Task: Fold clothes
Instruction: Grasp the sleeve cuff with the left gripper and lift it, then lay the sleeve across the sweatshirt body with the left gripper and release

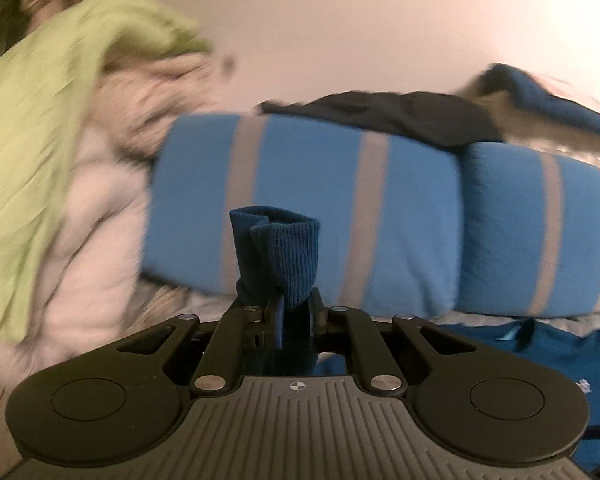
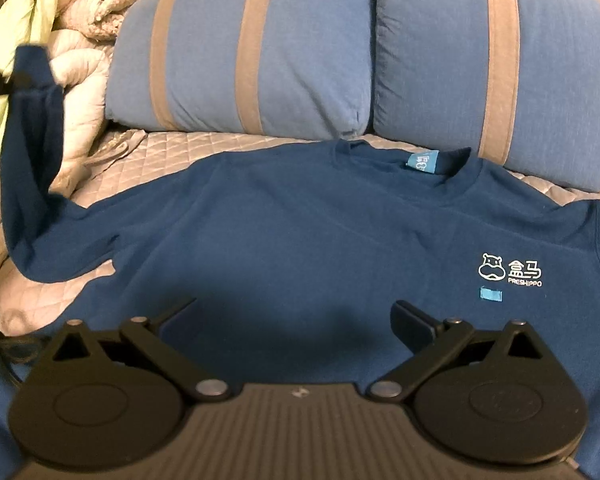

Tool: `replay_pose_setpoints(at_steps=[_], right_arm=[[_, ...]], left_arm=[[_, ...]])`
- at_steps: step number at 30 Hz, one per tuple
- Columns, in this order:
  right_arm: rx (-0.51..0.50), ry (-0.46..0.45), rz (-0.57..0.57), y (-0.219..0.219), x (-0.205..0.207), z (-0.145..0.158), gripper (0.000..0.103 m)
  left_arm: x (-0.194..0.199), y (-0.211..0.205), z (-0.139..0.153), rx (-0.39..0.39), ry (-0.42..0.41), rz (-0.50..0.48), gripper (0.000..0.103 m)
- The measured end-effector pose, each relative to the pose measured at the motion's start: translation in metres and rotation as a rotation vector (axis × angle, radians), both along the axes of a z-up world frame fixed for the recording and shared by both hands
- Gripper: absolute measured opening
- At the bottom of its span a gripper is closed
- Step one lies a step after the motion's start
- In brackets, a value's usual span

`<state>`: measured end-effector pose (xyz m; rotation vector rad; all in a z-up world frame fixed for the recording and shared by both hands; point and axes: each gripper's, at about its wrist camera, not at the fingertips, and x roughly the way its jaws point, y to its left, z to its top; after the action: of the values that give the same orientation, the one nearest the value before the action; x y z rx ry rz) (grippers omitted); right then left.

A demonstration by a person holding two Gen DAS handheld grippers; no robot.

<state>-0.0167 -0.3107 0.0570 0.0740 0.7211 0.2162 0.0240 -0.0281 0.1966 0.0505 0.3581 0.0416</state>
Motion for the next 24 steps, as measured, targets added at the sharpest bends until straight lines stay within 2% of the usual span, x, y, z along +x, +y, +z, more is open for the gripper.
replay_pose_setpoints(at_steps=[5,8,10,12,16,24], right_arm=[[0.004,0.015,-0.007,0.000,0.003,-0.001,0.103],[0.001,0.022,-0.009,0.000,0.005,-0.003,0.103],[-0.001,0.024,-0.005,0.001,0.005,-0.003,0.103],[-0.005,0.023,-0.001,0.001,0.005,-0.003,0.103],[-0.011,0.026,0.000,0.000,0.005,-0.004,0.103],[-0.032,-0.011,-0.012,0.002,0.000,-0.002,0.103]], left_arm=[[0.006,-0.055,0.004,0.077,-0.034,-0.146,0.011],[0.008,-0.086,-0.002,0.130,-0.030,-0.260,0.019],[0.008,-0.102,-0.009,0.162,-0.025,-0.326,0.044],[0.007,-0.112,-0.016,0.181,-0.023,-0.369,0.056],[0.000,-0.110,-0.023,0.184,0.005,-0.382,0.069],[-0.024,-0.070,-0.043,0.215,0.076,-0.325,0.071]])
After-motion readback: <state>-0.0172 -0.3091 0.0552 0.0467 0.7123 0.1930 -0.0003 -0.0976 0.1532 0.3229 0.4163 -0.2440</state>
